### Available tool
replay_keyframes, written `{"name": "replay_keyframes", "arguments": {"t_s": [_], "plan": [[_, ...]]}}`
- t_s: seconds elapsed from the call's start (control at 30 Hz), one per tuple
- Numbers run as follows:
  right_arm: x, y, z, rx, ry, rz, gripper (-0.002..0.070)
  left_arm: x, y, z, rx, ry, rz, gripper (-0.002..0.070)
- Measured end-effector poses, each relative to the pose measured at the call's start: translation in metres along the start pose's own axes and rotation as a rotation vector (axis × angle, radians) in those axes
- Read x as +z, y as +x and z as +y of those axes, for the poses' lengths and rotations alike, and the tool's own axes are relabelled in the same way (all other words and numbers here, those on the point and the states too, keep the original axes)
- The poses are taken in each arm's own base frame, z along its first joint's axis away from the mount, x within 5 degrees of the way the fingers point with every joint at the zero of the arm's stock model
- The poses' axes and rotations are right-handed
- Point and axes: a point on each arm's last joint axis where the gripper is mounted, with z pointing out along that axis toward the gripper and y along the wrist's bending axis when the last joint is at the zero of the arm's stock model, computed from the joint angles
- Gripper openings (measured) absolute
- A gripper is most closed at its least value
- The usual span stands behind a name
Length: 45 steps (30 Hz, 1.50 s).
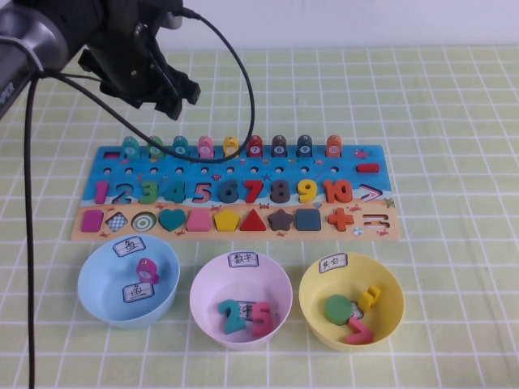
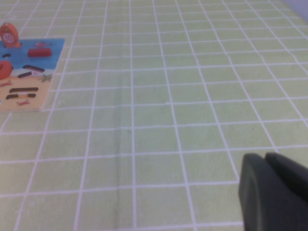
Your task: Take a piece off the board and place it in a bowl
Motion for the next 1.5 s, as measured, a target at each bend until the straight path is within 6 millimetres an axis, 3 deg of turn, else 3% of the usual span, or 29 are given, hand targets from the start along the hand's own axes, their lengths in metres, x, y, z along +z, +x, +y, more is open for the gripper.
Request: {"name": "replay_keyframes", "arguments": {"t_s": [0.27, 0.6, 1.13, 1.5], "plan": [[0.0, 0.0, 0.0, 0.0, 0.0, 0.0, -0.0017, 0.006, -0.001, 0.003, -0.002, -0.034, -0.012, 0.0417], [0.0, 0.0, 0.0, 0.0, 0.0, 0.0, -0.0017, 0.046, 0.007, -0.004, -0.015, -0.004, 0.075, 0.0417], [0.0, 0.0, 0.0, 0.0, 0.0, 0.0, -0.0017, 0.025, -0.01, 0.006, -0.05, 0.002, -0.005, 0.0413], [0.0, 0.0, 0.0, 0.0, 0.0, 0.0, -0.0017, 0.049, -0.001, 0.005, -0.04, 0.017, 0.084, 0.0391]]}}
